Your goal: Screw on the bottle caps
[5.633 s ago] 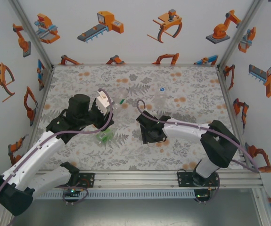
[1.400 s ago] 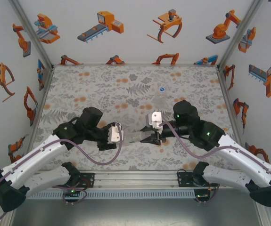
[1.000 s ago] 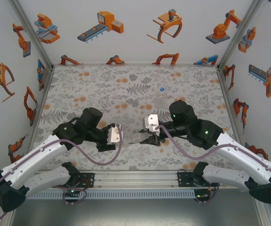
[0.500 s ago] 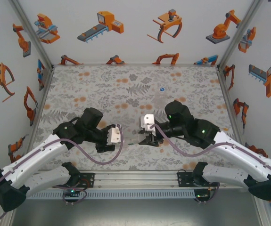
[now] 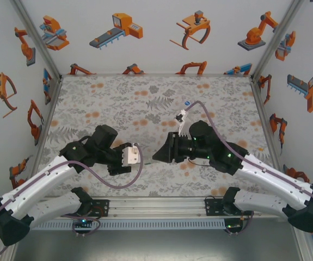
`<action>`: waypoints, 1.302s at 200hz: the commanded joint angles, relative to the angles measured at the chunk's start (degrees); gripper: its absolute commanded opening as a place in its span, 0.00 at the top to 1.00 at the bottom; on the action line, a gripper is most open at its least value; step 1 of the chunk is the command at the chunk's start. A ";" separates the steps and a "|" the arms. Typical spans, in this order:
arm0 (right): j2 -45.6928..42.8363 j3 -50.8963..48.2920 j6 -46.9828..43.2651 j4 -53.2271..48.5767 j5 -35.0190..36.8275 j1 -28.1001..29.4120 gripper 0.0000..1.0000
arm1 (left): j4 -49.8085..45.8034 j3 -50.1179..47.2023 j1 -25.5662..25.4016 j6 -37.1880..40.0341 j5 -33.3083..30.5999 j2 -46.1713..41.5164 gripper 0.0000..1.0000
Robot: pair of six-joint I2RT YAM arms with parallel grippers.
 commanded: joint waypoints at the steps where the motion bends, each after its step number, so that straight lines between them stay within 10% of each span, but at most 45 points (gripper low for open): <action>1: 1.21 -3.79 22.91 2.45 6.21 0.65 1.00 | 6.25 1.89 -0.68 -0.62 4.80 -1.09 1.00; 170: -2.36 -0.55 4.61 4.41 9.73 -0.18 0.99 | 6.33 1.76 -1.11 -1.60 4.10 -2.45 1.00; 260: -1.25 -7.23 27.85 8.32 5.45 -2.26 1.00 | 8.71 1.06 -1.16 -3.02 3.02 -2.72 1.00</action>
